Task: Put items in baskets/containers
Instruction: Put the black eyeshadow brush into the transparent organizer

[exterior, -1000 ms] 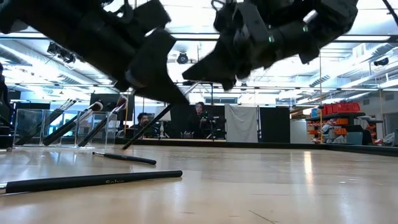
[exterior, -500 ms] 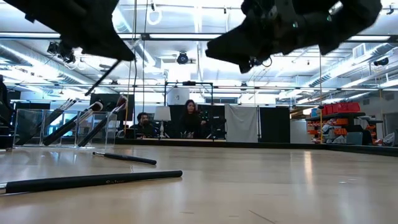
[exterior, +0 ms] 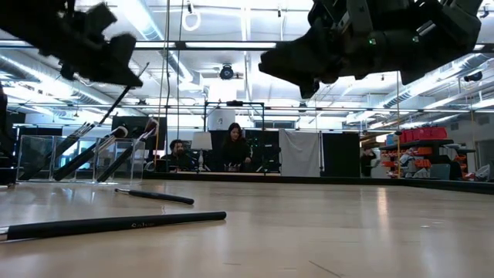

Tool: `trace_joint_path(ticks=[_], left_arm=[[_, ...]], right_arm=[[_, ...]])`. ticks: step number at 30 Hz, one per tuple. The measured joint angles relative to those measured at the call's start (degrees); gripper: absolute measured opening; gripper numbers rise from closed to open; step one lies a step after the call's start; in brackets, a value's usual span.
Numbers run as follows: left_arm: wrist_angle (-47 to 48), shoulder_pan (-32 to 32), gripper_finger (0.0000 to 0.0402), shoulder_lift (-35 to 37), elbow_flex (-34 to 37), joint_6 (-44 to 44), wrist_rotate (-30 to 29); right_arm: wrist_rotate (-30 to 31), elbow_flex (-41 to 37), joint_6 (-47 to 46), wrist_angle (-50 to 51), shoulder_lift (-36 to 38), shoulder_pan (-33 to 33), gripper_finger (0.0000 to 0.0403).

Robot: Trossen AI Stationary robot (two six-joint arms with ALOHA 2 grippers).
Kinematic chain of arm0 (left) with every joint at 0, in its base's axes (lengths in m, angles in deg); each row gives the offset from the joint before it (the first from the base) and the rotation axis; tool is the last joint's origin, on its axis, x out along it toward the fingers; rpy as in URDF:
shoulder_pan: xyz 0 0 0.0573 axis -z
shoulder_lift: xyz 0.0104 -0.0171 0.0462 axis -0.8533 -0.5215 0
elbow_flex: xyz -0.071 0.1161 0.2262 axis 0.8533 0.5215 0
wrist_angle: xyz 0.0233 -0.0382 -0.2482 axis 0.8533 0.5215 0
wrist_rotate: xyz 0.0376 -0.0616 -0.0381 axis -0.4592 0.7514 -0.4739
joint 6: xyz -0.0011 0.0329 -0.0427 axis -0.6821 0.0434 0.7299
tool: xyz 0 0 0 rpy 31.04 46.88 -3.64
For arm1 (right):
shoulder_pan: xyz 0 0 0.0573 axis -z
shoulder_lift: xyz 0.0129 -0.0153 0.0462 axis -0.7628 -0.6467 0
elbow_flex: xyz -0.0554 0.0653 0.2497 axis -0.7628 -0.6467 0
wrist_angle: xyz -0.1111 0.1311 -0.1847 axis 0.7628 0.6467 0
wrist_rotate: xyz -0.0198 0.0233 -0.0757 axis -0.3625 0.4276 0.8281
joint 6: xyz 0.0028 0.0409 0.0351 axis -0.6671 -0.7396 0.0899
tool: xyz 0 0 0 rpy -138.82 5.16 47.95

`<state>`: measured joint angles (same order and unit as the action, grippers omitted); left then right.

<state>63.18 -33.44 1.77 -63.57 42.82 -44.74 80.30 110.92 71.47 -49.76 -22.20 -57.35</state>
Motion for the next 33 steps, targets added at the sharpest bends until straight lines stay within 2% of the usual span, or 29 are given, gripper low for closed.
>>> trace_joint_path(ticks=[8,18,26,33], left_arm=[[-13.31,-2.51,0.0022,0.55,8.77,-1.23,-1.36],[-20.71,-2.58,0.0023,0.73,5.64,-17.06,-1.38],[-20.80,-2.58,0.0023,-1.84,7.95,-10.59,-2.97],[-25.48,-2.58,0.0023,-3.65,7.98,-12.51,-3.74]], right_arm=[[0.02,0.04,0.93,-0.78,0.02,0.00,0.0107],[0.02,0.04,0.99,-1.09,0.02,0.25,0.0107],[0.02,0.04,1.10,-1.24,0.02,0.26,0.0107],[0.04,0.04,1.12,-1.26,0.02,0.31,0.0107]])
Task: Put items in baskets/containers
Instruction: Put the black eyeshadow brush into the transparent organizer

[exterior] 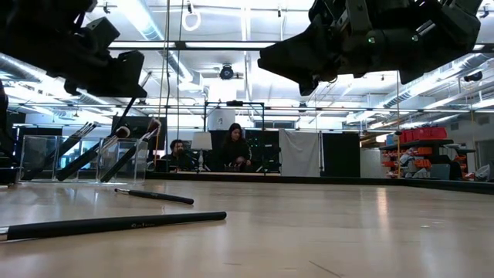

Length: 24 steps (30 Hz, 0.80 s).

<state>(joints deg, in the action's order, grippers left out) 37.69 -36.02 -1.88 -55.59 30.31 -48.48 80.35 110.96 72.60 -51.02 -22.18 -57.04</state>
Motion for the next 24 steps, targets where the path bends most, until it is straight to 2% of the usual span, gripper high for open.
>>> trace_joint_path(ticks=[5,14,24], left_arm=[[0.11,-0.50,0.0023,0.01,0.00,-1.55,0.69],[0.33,-3.80,0.0026,-3.94,0.02,-0.58,6.72],[0.42,-6.95,0.0040,-6.81,0.02,2.15,17.47]], right_arm=[[0.00,0.00,0.22,-0.02,0.00,0.00,0.0107],[0.00,0.00,0.20,-0.02,0.00,0.02,0.0107],[0.00,0.00,0.15,0.00,0.00,0.02,0.0107]])
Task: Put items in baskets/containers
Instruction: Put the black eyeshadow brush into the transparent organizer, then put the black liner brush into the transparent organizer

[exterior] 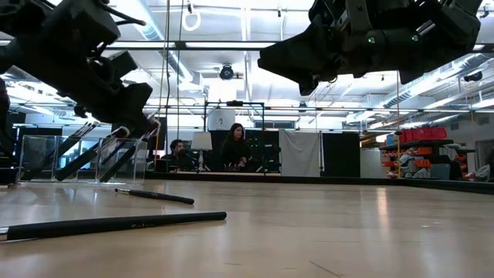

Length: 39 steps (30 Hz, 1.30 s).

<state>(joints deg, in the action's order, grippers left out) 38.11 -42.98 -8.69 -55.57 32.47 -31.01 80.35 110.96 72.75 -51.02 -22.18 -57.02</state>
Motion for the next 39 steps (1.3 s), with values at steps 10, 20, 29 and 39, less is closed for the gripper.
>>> trace_joint_path(ticks=[10,20,29,39], left_arm=[[-0.02,-2.08,0.0088,0.44,0.00,-1.24,3.83],[0.81,-2.22,0.0156,7.91,-5.78,-14.49,10.15],[0.94,6.16,0.0131,4.52,-15.63,-21.63,24.64],[16.46,20.13,0.0133,-7.95,-18.07,5.26,27.31]], right_arm=[[0.00,0.00,-0.12,0.02,0.00,0.00,0.0107],[0.00,0.00,-0.10,0.44,0.00,0.00,0.0107],[-0.02,0.02,-0.39,1.70,0.00,0.00,0.0107],[0.00,0.02,-0.37,3.08,-0.01,0.00,0.0107]])
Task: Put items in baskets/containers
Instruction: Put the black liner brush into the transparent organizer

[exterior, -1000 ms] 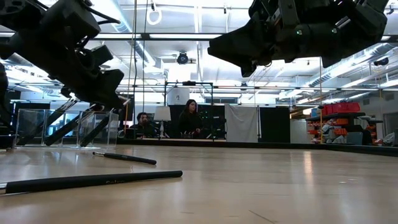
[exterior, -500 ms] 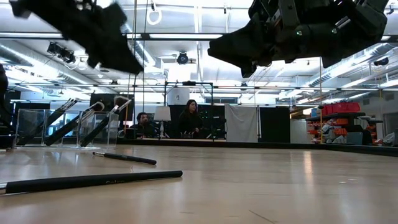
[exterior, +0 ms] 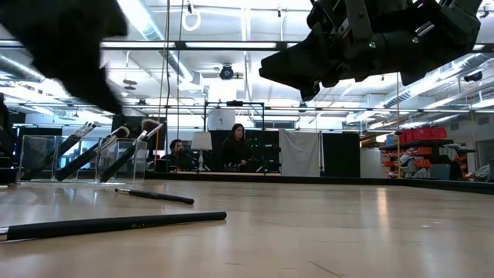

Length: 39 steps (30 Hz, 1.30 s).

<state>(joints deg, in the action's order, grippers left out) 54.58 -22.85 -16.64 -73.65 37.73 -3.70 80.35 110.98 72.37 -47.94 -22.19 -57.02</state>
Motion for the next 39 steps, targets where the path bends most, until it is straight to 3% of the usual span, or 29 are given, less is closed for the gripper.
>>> trace_joint_path(ticks=[5,11,22,26,29,34,39], left_arm=[[14.18,2.44,0.0188,-1.30,0.11,23.82,8.19],[22.59,6.61,0.0228,-1.30,0.11,35.50,12.70],[30.53,21.03,0.0192,-1.28,0.11,58.05,13.99],[33.17,25.48,0.0178,-1.28,0.11,63.54,10.69],[33.53,27.38,0.0173,-1.69,0.09,65.98,8.66],[34.80,28.32,0.0167,-6.69,0.10,66.71,12.49],[34.40,29.94,0.0165,-12.38,0.11,70.37,9.67]], right_arm=[[0.00,0.00,0.03,0.00,-0.01,0.00,0.0107],[0.00,0.00,0.05,-0.02,0.00,-0.01,0.0107],[0.00,0.00,0.10,-0.02,-0.01,0.00,0.0107],[0.00,0.00,0.12,-0.02,-0.01,0.00,0.0107],[0.00,0.00,0.10,-0.02,-0.01,-0.01,0.0107],[0.00,0.00,0.10,-0.04,-0.01,0.00,0.0107],[0.00,0.00,-0.18,-0.04,0.00,0.00,0.0107]])
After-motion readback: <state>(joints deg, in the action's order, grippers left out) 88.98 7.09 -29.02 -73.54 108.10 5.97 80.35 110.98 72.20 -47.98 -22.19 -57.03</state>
